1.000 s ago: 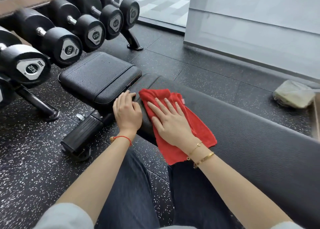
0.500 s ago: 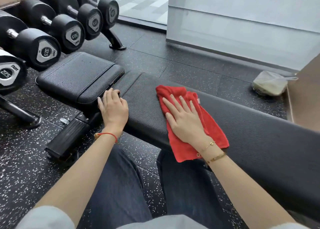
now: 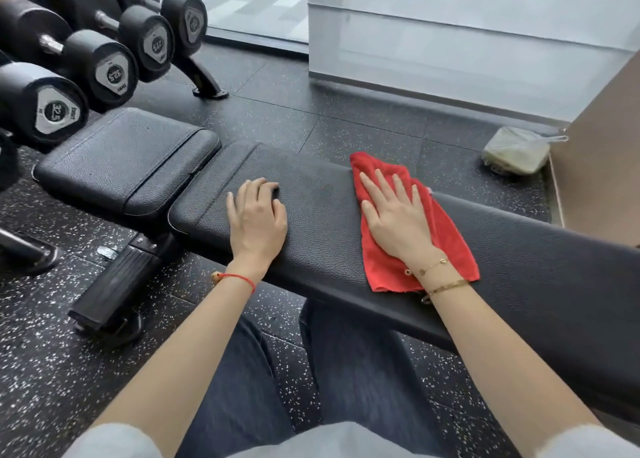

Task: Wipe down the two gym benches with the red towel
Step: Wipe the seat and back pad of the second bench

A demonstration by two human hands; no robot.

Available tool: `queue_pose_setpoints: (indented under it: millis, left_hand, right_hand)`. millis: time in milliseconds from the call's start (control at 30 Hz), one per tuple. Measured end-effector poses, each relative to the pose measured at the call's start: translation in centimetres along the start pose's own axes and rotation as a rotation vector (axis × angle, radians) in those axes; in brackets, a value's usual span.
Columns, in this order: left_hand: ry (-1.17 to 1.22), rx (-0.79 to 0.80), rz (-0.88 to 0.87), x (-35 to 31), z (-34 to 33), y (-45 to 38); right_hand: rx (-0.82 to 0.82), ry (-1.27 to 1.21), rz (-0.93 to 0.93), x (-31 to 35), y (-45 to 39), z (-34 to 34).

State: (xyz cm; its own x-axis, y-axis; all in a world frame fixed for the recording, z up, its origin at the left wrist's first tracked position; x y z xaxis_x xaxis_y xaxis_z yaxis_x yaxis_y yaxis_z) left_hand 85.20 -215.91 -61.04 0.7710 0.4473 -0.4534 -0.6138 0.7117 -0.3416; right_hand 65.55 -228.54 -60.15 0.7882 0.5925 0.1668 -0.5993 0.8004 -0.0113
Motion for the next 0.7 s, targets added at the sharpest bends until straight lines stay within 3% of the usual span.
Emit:
queue_pose_setpoints:
  millis: [267,467,700]
  left_hand:
    - [-0.024,-0.052,0.007,0.3,0.2,-0.1]
    - [0.012,-0.068,0.031,0.5,0.2,-0.1]
    - [0.085,-0.127,0.089,0.4,1.1,0.1]
  right_hand:
    - [0.088,0.06,0.47,1.1,5.6,-0.5]
    - [0.075,-0.001,0.407,1.8,-2.6,-0.3]
    - [0.045,-0.029,0.448,9.6,-6.9,-1.7]
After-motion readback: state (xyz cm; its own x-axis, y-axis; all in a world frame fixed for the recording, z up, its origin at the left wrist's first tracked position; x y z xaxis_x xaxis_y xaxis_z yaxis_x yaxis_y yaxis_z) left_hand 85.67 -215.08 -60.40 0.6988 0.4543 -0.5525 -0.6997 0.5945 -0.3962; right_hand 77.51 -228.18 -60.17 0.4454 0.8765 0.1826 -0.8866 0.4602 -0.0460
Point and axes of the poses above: each hand's wrist, its own y-axis away from the middle knuckle, its own z-axis out of the back of the hand, x = y × z, the point moved 5 cm from there along -y, towards the middle knuckle, and after that the axes turned 2 degrees about y, right-handed, at the moved point
